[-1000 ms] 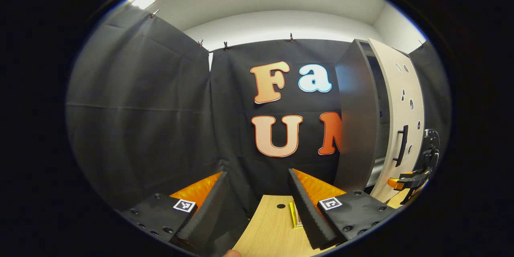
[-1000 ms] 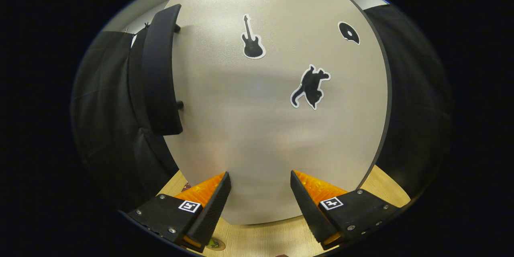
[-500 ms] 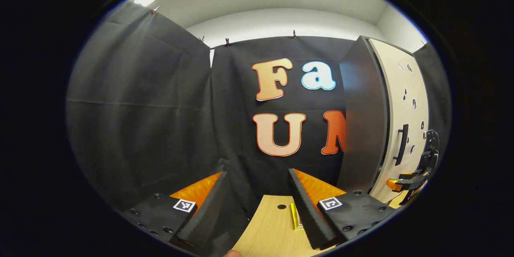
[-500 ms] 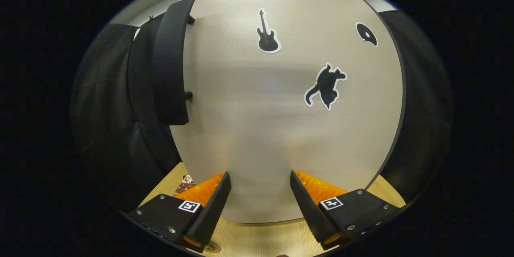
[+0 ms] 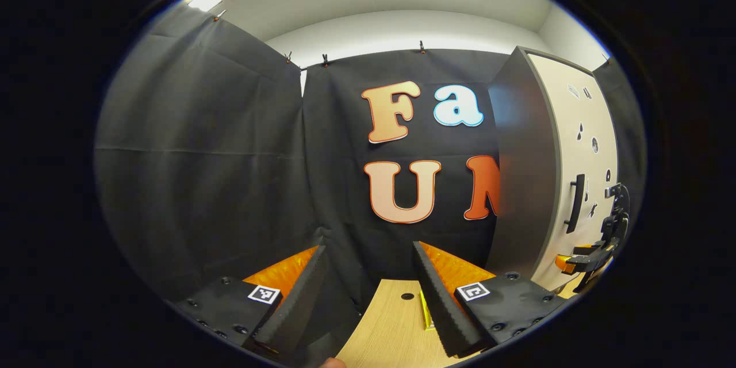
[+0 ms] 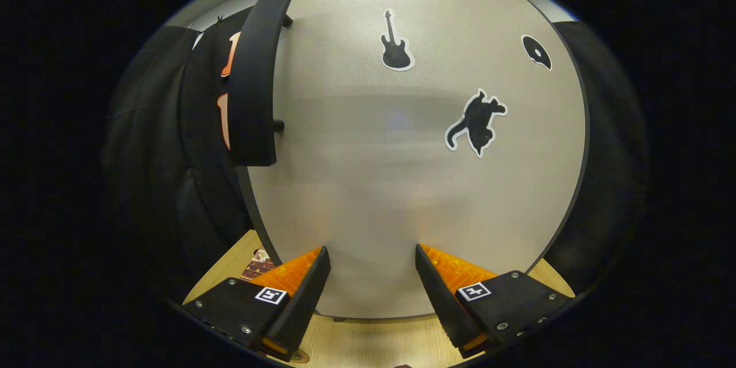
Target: Open the cabinet door with the right hand, grasp the bottle in the cabinet with the left hand and place it on the coaster, then close the cabinet door with the right hand.
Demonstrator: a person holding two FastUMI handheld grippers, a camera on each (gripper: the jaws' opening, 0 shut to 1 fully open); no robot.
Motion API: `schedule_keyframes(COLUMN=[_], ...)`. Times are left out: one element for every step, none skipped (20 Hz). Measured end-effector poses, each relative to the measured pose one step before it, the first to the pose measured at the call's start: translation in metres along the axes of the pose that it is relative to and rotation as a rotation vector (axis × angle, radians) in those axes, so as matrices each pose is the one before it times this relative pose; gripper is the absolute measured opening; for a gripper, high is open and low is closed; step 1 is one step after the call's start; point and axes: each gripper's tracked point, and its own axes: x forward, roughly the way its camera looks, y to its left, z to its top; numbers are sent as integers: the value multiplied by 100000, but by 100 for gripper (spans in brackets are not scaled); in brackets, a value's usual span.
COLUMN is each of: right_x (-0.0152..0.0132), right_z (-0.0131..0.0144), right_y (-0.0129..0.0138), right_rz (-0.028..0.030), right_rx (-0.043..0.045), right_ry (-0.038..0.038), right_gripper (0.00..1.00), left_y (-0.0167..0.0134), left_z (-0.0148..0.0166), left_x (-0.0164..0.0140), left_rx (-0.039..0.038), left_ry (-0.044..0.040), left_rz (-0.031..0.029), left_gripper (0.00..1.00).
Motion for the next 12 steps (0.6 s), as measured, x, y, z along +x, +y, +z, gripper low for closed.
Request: schedule_keyframes(right_x=[42, -3, 23, -6, -64, 92, -111, -186, -267, -396, -538, -633], right_z=[35, -44, 70, -41, -48, 11, -120, 21, 230, 364, 358, 343], right_y=[-22, -47, -42, -3, 46, -47, -63, -137, -260, -461, -556, -526], right_rz=[-183, -447, -337, -265, -27, 17, 45, 80, -268, -426, -584, -342], right_rx=[-74, -386, -510, -854, -1126, -743, -43, 498, 52, -314, -422, -123], right_ry=[-121, 92, -361, -45, -223, -140, 694, 424, -465, -941, -561, -366], right_gripper=[93, 93, 93, 93, 92, 93, 93, 93, 92, 92, 92, 93], left_y=[23, -95, 65, -11, -47, -83, -134, -145, -196, -178, -316, -450], left_z=[-7, 114, -85, 6, -44, 88, -28, 219, 227, 236, 148, 52], left_x=[70, 133, 57, 11, 57, 22, 63, 6, -35, 141, 93, 137], left_rx=[188, 116, 48, 23, -25, -69, -22, 112, 181, -40, -283, -490], left_ry=[-79, -25, 13, 89, 56, 8, -85, -328, -416, -675, -534, -343], left_rz=[111, 23, -89, -39, -47, -221, -298, -357, -453, -389, -595, -808], left_gripper=[96, 96, 96, 95, 95, 95, 95, 95, 96, 96, 96, 95])
